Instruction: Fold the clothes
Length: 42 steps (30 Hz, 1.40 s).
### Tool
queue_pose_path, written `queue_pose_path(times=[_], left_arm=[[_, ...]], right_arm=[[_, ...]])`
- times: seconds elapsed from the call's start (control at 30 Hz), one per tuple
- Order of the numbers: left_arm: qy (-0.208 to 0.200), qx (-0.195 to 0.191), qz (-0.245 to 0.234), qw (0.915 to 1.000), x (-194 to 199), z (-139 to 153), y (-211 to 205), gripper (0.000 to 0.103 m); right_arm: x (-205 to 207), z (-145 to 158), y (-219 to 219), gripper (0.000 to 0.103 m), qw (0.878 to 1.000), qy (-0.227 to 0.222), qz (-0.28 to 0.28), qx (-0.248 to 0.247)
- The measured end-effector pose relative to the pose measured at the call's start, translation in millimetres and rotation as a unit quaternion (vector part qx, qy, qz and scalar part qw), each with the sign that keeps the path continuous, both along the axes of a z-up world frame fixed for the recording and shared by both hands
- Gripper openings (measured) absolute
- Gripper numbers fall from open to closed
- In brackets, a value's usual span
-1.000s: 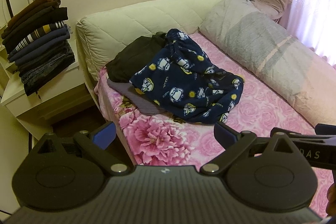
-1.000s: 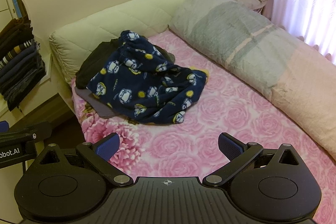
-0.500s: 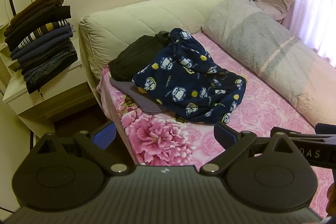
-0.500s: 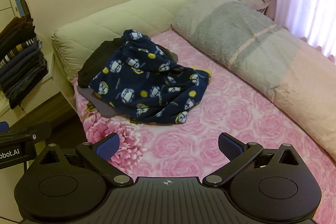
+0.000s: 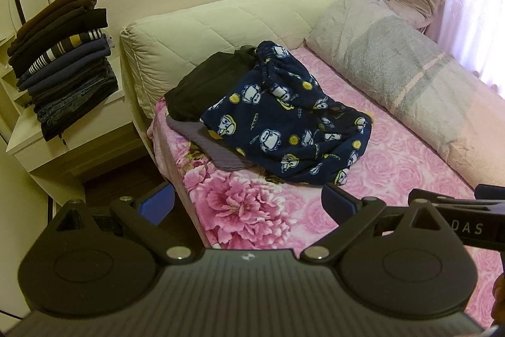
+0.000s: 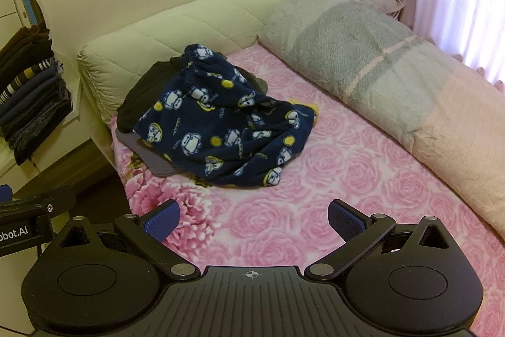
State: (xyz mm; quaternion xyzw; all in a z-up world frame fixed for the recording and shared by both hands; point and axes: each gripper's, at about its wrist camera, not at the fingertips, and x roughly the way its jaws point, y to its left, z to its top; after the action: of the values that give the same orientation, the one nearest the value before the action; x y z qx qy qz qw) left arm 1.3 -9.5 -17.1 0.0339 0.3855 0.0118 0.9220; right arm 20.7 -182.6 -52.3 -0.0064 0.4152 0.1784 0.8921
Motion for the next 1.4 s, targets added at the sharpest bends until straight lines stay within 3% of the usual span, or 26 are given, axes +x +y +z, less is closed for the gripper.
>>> queue_pose_path(times=[0.5, 0.8, 1.1, 1.4], left_arm=[[0.004, 0.005, 0.013, 0.9999, -0.2, -1.4, 7.7, 0.098], [0.018, 0.000, 0.010, 0.9998, 15.6, -7.5, 20.4, 0.098], [0.043, -0.011, -0.013, 0.9989, 60.2, -26.3, 43.2, 0.098], [0.074, -0.038, -0.064, 0.9945, 149.6, -59.0, 55.7, 0.097]], right_arm=[[4.2, -5.0, 1.1, 0.103, 1.000, 0.002, 0.003, 0.009], [9.2, -0.6, 2.1, 0.103, 0.998, -0.018, 0.019, 0.064], [30.6, -14.9, 13.2, 0.103, 0.997, 0.000, 0.006, 0.075], [85.1, -43.5, 44.7, 0.103, 0.998, 0.029, -0.031, 0.053]])
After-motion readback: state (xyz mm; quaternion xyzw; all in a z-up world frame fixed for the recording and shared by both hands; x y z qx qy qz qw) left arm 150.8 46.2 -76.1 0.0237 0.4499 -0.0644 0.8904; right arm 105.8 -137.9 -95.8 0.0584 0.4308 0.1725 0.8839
